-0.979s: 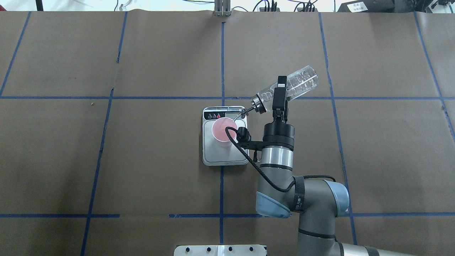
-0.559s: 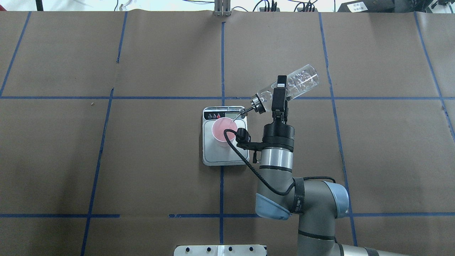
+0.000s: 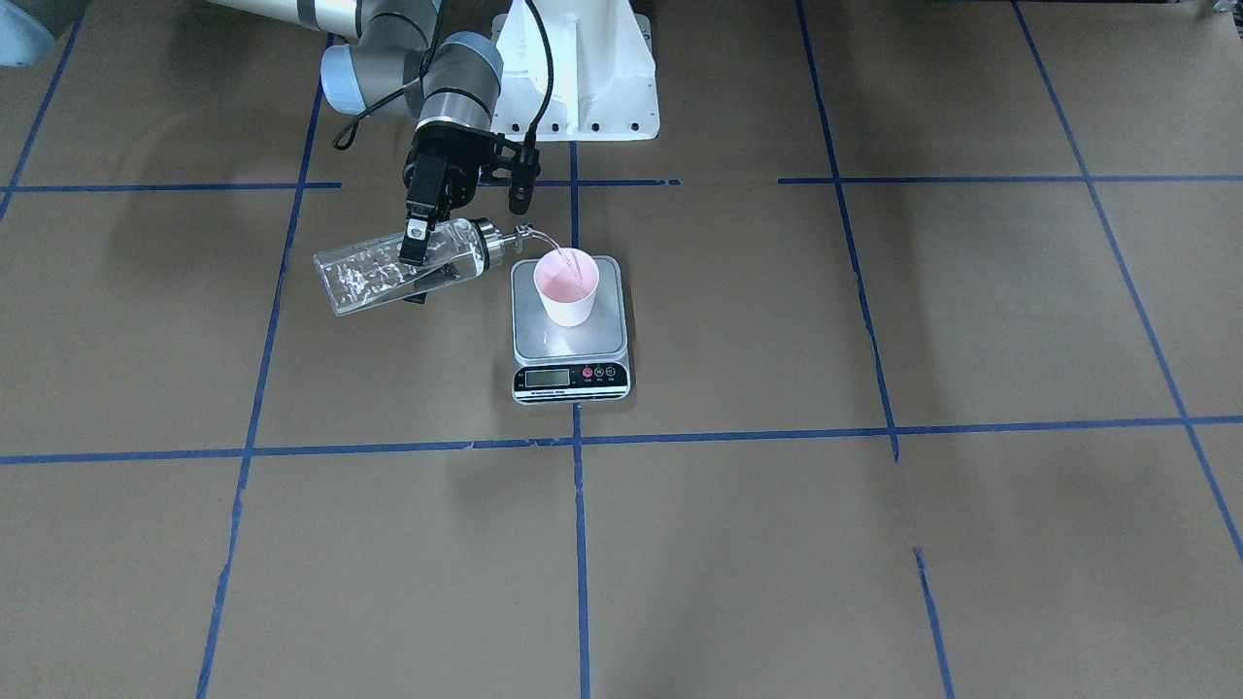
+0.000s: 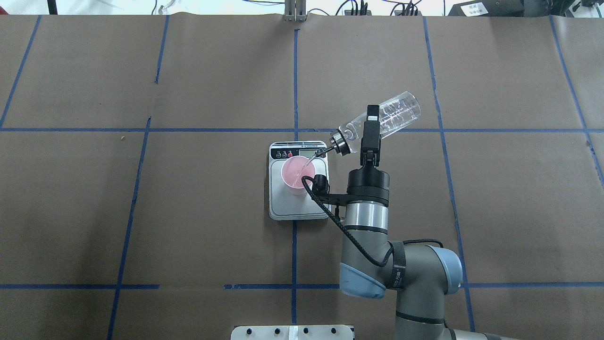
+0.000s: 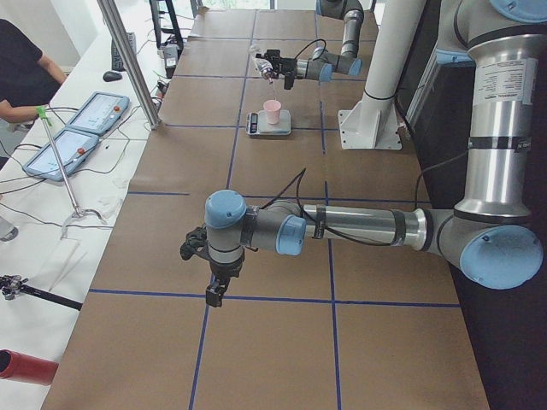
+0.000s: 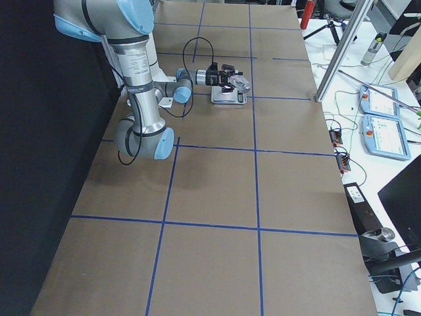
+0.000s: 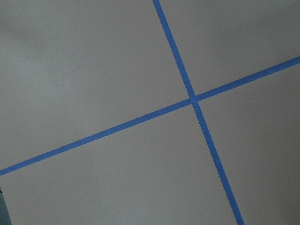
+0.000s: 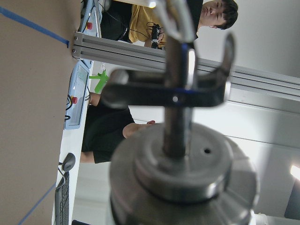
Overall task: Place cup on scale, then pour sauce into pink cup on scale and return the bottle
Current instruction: 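Tilt the bottle spout over the pink cup to pour sauce, then tilt the bottle upright and carry it back to its spot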
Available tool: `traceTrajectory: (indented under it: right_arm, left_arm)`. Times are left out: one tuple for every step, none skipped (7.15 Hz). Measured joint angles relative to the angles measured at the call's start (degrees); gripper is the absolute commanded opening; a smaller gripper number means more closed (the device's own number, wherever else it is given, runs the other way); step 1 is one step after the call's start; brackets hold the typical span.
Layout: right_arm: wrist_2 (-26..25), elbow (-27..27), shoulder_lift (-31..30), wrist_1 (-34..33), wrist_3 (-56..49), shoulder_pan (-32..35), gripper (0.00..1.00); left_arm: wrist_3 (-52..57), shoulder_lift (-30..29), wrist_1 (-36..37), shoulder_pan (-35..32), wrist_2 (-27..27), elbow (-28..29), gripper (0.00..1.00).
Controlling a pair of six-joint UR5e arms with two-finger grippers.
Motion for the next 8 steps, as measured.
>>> traceTrajectory:
  right_arm:
    - [0.9,-0.1,-0.3,2.2,0.1,0.0,0.00]
    - [1.6,-0.2,-0.4,3.4,0.7,-0.1,0.00]
    - [2.7,-0.2,-0.4,3.9,2.6,-0.1,0.00]
    - [4.0,0.0,-0.4,4.1,5.2,-0.1,0.00]
    - [5.3,0.1,-0.2,4.2,7.7,-0.2,0.00]
    - [6.6,0.3,0.1,4.2,10.2,-0.2,0.00]
    - [7.8,0.5,0.3,4.2,12.8,-0.2,0.00]
    - [9.3,0.9,0.6,4.2,15.7,-0.2,0.00]
  left_arm:
    - [0.0,-0.1,0.1,0.0,0.0,-0.1,1.00]
    - [0.0,-0.2,0.2,0.0,0.0,-0.2,1.00]
    - [-0.1,-0.2,0.2,-0.1,0.0,-0.3,1.00]
    - [-0.1,-0.2,0.2,-0.1,0.0,-0.3,1.00]
    - [-0.1,-0.2,0.2,-0.1,0.0,-0.3,1.00]
    - [-0.1,-0.2,0.3,-0.1,0.0,-0.4,1.00]
    - [-0.1,-0.2,0.3,-0.1,0.0,-0.4,1.00]
    - [-0.1,-0.3,0.3,-0.1,0.0,-0.5,1.00]
